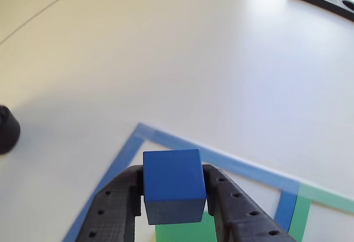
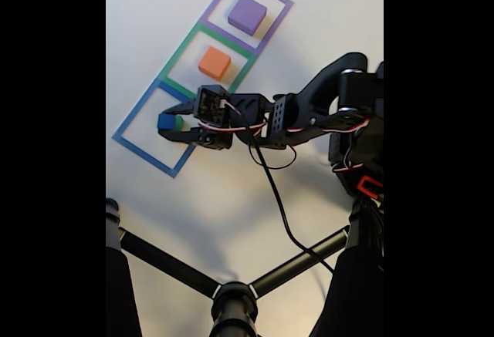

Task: Tower of hanoi

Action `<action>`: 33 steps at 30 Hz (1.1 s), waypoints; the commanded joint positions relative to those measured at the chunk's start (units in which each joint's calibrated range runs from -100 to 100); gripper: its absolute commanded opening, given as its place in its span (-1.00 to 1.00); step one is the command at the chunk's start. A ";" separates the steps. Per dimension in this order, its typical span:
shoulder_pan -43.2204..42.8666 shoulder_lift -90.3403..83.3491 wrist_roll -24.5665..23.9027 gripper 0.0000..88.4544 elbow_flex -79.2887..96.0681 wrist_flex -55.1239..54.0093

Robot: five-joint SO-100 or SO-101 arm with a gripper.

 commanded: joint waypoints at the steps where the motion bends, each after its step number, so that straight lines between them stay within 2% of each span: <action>1: 0.18 -16.14 0.00 -0.97 -7.98 22.17; 9: 6.66 -27.92 0.00 -0.98 -41.87 79.23; 13: 11.69 -27.84 0.00 -0.98 -60.50 101.89; 15: 14.13 -27.44 0.00 -0.98 -67.95 109.34; 19: 19.85 -27.19 0.00 -0.98 -80.04 121.72; 25: 29.99 -30.24 0.00 -0.98 -88.40 132.81; 33: 44.17 -35.77 0.00 -0.98 -85.12 135.64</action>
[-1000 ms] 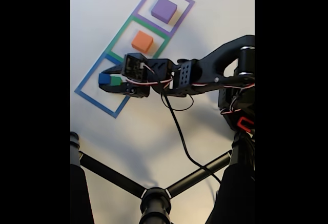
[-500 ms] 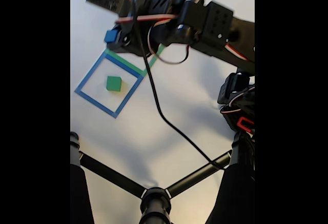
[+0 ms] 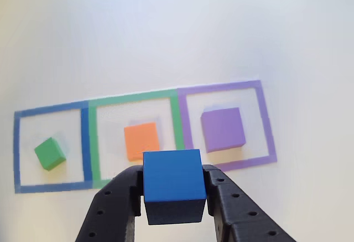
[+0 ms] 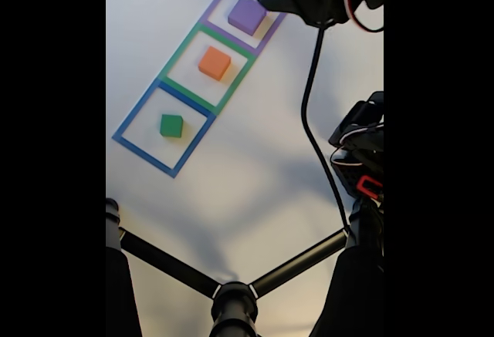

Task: Tower of hanoi

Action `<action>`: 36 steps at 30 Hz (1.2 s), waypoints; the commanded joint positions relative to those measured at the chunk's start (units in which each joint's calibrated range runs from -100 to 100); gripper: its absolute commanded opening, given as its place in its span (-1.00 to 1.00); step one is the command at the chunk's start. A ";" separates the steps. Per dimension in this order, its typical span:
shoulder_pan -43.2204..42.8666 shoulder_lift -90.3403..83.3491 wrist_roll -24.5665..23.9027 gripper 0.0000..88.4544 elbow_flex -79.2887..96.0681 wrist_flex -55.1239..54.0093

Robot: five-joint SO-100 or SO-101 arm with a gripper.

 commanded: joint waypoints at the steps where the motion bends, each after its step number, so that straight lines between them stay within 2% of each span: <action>1: 8.08 -3.72 0.00 -0.98 1.77 0.87; 8: 15.78 -10.53 0.00 -0.96 22.85 -13.54; 20: 18.61 -15.02 0.00 -0.98 56.93 -48.26; 29: 19.44 -9.41 0.00 -0.98 76.01 -78.85; 36: 19.44 1.09 0.00 -0.98 83.10 -99.01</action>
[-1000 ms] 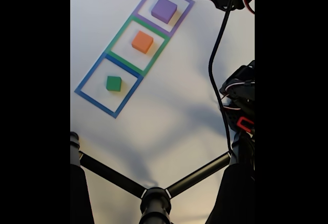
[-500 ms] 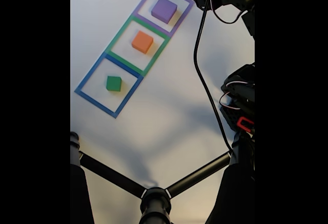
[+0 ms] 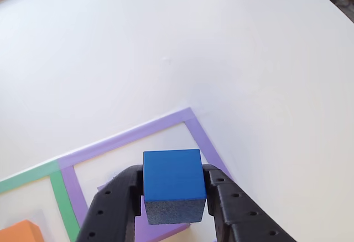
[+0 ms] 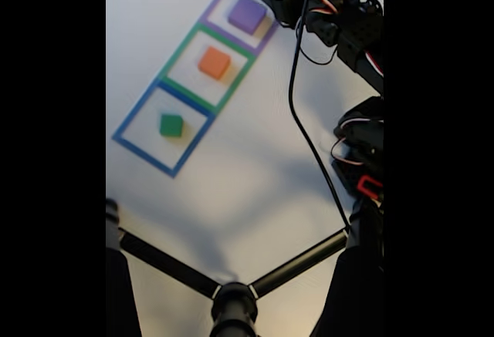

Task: Tower of hanoi

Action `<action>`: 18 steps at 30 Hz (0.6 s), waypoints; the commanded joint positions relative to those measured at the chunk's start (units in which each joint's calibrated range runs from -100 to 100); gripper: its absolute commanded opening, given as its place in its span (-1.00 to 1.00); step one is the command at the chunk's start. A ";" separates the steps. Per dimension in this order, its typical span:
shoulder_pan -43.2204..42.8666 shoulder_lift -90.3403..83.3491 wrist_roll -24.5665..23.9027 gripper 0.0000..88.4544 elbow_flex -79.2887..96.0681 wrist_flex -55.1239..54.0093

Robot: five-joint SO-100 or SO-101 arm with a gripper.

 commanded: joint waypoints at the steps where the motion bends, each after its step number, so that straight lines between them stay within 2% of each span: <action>1: 0.63 5.53 0.00 -0.98 1.26 -13.24; 9: 1.08 17.63 0.00 -0.98 3.08 -28.95; 18: 0.93 26.68 0.00 -0.97 3.53 -38.74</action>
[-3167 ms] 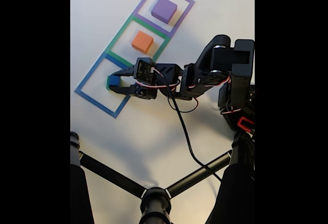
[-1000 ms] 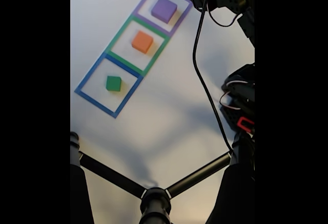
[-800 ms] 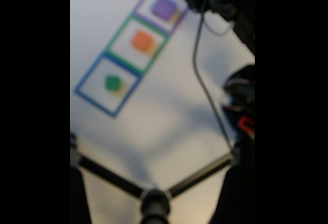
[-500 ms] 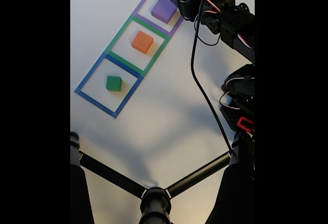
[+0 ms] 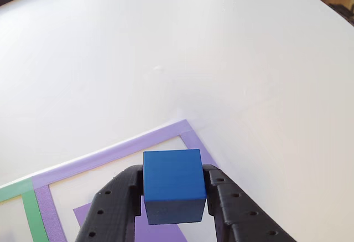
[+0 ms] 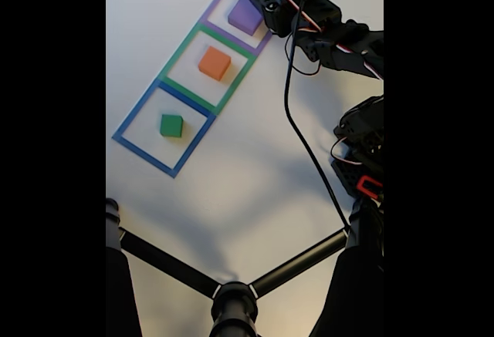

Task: Tower of hanoi

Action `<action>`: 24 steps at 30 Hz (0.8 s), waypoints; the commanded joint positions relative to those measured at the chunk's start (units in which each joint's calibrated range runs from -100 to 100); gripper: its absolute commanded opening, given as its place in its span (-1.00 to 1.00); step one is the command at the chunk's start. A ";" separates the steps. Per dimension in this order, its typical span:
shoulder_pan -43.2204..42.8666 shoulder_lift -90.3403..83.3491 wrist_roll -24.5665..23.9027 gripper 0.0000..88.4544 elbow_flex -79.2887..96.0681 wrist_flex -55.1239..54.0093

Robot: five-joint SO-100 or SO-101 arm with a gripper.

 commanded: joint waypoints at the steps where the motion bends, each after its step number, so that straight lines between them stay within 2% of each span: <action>1: -0.12 2.09 0.00 -0.97 -0.51 -5.82; 11: -1.49 8.66 0.00 -0.97 1.40 -15.86; 24: -3.09 14.59 0.00 -0.97 2.13 -22.66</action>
